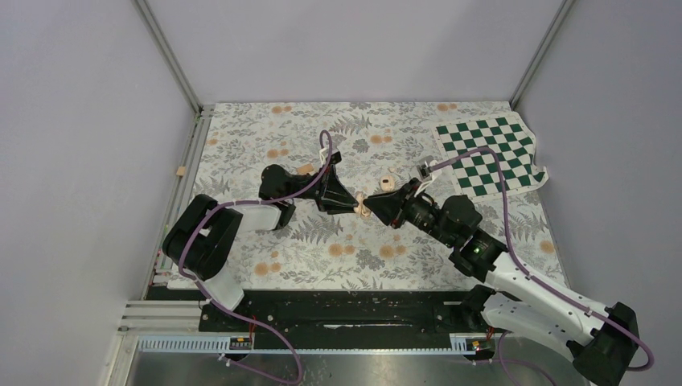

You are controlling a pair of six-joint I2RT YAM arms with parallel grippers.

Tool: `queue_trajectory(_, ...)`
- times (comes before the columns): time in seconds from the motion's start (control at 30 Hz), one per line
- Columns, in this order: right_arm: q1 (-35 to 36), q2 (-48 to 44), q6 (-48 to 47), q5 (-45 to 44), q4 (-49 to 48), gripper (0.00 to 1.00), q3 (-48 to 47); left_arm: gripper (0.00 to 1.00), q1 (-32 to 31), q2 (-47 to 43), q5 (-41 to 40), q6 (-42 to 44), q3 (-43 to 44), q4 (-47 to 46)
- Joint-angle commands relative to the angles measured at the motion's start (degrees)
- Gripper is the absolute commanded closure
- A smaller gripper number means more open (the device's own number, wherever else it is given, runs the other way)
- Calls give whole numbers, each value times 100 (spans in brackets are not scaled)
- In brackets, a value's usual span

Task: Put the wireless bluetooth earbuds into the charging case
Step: Place the earbud in the charging case.

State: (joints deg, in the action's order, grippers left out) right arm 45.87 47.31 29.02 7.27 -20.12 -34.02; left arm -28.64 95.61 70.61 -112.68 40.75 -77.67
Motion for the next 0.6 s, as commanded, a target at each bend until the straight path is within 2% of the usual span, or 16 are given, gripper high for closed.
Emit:
queue_trajectory(0.0, 45, -50, 26, 147, -367, 100, -144, 100, -27, -222, 50, -34, 109, -442)
queue_trajectory(0.57, 38, -402, 20, -181, -475, 100, 68, 100, -27, -118, -226, -421, 180, -572)
